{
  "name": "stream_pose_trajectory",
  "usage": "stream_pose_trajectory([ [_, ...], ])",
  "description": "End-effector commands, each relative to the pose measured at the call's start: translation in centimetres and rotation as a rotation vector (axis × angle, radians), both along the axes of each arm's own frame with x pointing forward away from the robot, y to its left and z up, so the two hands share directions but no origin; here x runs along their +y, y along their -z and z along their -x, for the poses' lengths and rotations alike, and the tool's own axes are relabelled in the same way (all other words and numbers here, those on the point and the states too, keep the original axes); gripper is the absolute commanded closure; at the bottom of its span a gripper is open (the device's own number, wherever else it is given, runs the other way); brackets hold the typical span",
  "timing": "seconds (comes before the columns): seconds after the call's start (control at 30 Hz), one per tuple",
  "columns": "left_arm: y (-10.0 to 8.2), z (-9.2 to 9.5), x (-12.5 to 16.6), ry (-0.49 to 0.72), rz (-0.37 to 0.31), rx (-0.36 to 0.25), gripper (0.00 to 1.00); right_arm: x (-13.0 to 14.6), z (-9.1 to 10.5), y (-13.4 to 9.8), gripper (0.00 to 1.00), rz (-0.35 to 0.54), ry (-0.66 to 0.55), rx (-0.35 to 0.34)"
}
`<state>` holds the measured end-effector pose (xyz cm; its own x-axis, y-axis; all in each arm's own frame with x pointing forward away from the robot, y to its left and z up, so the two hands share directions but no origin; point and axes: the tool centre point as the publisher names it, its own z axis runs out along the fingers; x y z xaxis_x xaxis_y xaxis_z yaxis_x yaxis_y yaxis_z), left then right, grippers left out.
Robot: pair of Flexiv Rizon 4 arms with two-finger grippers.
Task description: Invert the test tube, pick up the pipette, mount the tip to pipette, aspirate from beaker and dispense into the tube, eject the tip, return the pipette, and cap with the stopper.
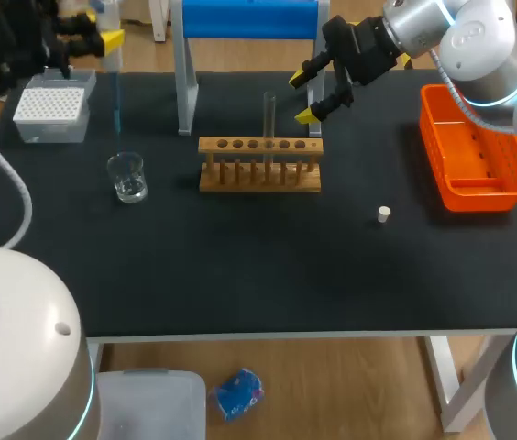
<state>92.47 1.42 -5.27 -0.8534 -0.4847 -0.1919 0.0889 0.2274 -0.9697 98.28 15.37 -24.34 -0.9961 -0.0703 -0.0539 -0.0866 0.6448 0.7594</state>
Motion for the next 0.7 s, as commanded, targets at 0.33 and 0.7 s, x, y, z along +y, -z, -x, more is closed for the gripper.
stream_pose_trajectory([
  [0.33, -9.6, 1.0, -10.0, 0.145, -0.069, -0.066, 1.0, -0.1, 0.0, -0.1, 0.0, 0.002, -0.001, 0.001],
  [0.7, -10.0, 1.1, -17.9, 0.299, -0.033, -0.066, 1.0, -0.1, 0.0, -0.1, 0.0, 0.002, -0.001, 0.001],
])
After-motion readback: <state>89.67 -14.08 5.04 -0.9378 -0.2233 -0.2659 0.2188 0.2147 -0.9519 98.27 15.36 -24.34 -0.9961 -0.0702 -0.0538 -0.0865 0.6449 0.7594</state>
